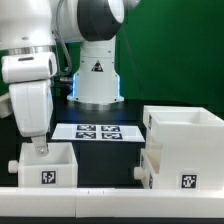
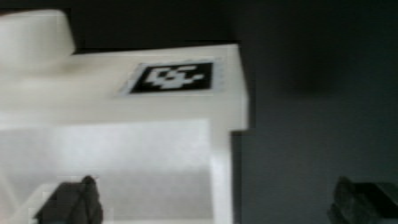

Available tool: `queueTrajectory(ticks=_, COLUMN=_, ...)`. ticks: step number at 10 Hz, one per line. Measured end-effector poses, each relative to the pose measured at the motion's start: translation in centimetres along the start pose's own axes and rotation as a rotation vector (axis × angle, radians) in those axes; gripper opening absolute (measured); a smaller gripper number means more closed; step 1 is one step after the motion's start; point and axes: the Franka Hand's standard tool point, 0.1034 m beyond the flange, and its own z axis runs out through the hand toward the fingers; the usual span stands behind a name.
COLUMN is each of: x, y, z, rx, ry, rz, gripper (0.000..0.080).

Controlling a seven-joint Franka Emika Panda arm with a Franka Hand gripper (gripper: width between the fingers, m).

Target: Assemble drawer

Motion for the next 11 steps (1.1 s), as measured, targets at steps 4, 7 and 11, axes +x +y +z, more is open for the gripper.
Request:
queueTrajectory(ticks=4, x=-0.5, y=-0.4, z=0.8, rx=0.02, ry=-0.02, rz=-0.042, gripper=0.0649)
queueTrajectory(ticks=7, x=-0.1, y=-0.8, z=2.5, rx=0.048, ry=-0.024, rz=0.0, gripper=0.0649)
queueTrajectory(ticks=11, x=-0.5, y=-1.0, z=2.5, rx=0.051, ry=-0.026, rz=0.01, gripper=0.0375)
